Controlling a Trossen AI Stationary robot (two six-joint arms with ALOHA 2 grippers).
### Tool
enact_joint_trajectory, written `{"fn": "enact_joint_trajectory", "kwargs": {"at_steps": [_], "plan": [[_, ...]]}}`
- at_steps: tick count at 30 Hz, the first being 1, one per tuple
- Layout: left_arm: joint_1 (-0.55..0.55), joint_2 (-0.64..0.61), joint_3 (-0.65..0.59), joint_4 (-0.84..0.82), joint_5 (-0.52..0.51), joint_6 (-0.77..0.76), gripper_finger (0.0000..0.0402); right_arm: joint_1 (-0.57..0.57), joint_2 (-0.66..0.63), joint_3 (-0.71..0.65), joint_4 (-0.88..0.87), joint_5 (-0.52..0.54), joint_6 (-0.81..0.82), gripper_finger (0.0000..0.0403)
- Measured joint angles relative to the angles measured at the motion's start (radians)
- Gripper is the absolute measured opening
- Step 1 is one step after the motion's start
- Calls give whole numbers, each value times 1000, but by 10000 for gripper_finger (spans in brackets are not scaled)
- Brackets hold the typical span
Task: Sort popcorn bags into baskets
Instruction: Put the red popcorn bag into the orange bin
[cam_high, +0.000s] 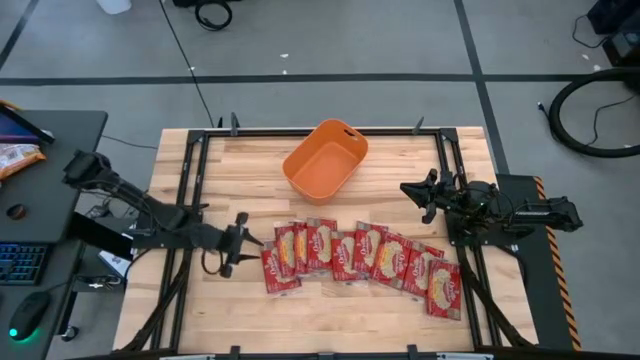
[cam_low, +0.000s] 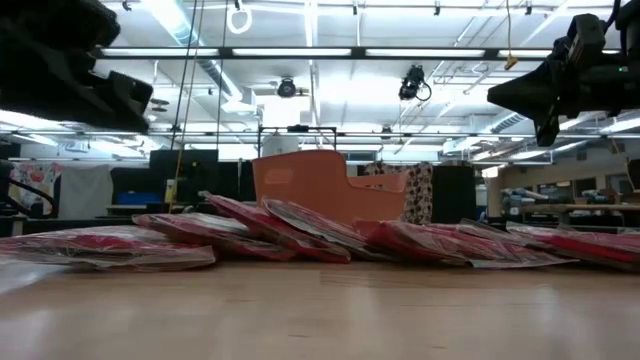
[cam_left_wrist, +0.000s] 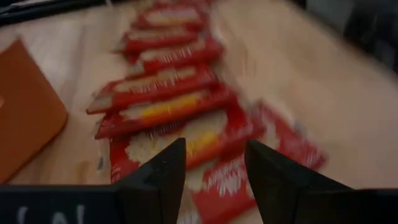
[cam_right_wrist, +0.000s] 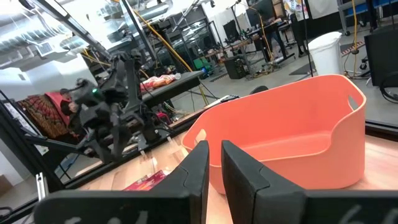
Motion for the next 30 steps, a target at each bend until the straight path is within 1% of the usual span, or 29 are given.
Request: {"fn": "enact_joint_trajectory", "kwargs": {"at_steps": [2, 5, 10, 19, 24, 28, 30], "plan": [[-36, 51, 33, -65, -39, 27, 170, 0, 0, 0, 0, 0, 0, 48], [-76, 130, 63, -104, -90, 86, 170, 0, 0, 0, 0, 0, 0, 48], [-104, 251, 93, -109, -125, 177, 170, 0, 0, 0, 0, 0, 0, 48], [-113, 451, 176, -99, -189, 309, 169, 0, 0, 0, 0, 0, 0, 48], [-113, 528, 217, -112, -190, 410, 169, 0, 0, 0, 0, 0, 0, 48], [-113, 548, 242, -174, -195, 481, 169, 0, 0, 0, 0, 0, 0, 48], [-115, 547, 257, -213, -217, 482, 169, 0, 0, 0, 0, 0, 0, 48]]}}
